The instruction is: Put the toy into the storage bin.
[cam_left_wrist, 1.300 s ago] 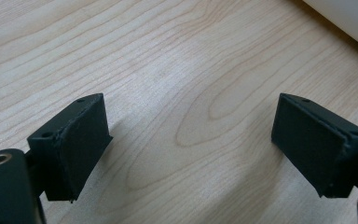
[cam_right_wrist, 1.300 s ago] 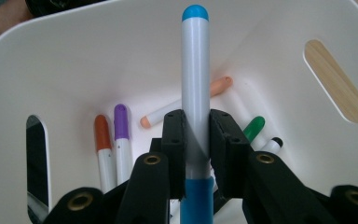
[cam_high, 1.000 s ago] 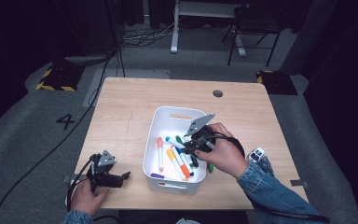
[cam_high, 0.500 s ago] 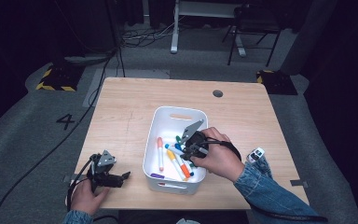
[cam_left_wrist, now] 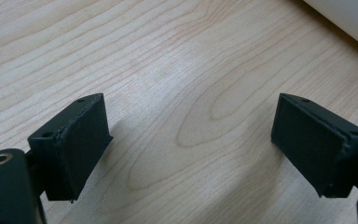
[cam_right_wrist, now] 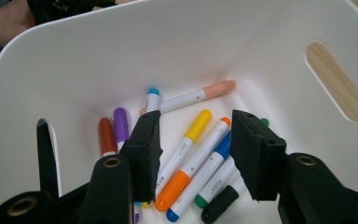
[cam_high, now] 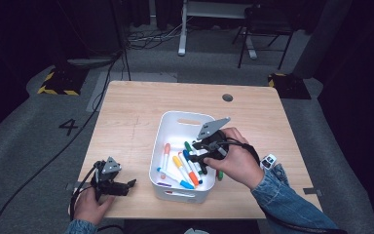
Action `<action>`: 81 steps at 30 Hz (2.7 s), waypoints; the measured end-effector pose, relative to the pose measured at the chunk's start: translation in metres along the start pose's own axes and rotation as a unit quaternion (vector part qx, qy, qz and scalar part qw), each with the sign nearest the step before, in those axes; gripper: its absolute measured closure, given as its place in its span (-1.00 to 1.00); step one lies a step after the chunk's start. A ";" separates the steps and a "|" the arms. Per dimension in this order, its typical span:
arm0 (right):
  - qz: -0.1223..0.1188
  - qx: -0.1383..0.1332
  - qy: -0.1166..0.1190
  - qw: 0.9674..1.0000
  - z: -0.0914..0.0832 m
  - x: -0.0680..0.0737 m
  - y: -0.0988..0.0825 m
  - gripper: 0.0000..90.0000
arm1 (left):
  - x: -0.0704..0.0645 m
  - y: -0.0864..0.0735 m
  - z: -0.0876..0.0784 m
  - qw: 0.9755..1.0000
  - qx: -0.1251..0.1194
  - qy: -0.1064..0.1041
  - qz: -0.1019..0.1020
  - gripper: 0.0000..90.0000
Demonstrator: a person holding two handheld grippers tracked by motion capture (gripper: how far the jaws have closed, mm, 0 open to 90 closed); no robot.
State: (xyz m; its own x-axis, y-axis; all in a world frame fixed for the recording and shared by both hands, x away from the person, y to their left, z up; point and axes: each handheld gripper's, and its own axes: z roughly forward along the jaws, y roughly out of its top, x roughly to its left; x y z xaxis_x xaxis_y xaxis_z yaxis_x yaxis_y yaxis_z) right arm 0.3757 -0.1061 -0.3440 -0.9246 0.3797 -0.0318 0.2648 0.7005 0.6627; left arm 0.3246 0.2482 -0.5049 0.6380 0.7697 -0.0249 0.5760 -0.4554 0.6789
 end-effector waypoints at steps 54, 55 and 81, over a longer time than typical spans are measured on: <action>0.149 0.067 -0.077 0.984 0.037 -0.090 -0.102 0.13 | 0.000 0.000 0.000 1.000 -0.001 -0.001 -0.002 -0.74; 0.150 0.071 -0.077 0.983 0.039 -0.091 -0.104 0.13 | 0.000 0.000 0.000 1.000 -0.001 -0.001 -0.002 -0.74; 0.186 0.133 -0.096 0.969 0.048 -0.105 -0.140 0.71 | 0.000 0.000 0.000 1.000 -0.001 -0.003 -0.005 -0.74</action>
State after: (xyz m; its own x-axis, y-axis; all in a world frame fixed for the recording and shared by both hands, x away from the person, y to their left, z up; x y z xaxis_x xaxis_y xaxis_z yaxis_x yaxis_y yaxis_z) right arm 0.4486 -0.2154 -0.4692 -0.6904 0.7232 0.0168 0.6546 0.6147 0.4400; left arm 0.3245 0.2479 -0.5053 0.6349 0.7717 -0.0372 0.5822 -0.4463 0.6796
